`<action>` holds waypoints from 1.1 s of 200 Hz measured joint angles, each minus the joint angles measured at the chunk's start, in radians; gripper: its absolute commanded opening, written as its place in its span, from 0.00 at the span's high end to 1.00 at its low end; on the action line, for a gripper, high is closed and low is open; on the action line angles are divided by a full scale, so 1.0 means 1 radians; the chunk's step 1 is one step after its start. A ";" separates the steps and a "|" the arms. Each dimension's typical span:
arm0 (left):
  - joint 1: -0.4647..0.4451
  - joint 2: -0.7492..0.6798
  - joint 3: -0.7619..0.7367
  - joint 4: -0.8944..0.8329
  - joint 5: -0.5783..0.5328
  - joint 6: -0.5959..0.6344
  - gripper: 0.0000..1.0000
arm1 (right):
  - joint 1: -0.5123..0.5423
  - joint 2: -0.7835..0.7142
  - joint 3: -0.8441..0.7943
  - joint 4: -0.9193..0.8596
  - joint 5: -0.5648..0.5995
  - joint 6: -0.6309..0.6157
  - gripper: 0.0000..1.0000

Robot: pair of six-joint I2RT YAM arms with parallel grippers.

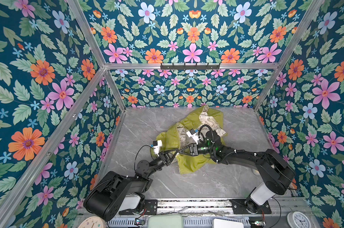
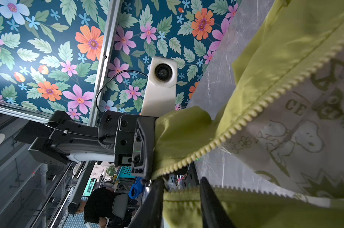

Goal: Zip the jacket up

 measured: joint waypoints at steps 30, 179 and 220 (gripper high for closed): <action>0.000 0.019 0.002 0.003 0.000 -0.001 1.00 | -0.001 0.000 0.000 0.047 -0.024 0.027 0.74; 0.000 0.036 -0.003 0.032 -0.001 0.001 1.00 | -0.002 -0.005 -0.010 0.062 -0.032 0.045 0.94; 0.000 0.032 -0.005 0.026 -0.007 0.000 1.00 | -0.002 -0.005 -0.010 0.061 -0.035 0.045 1.00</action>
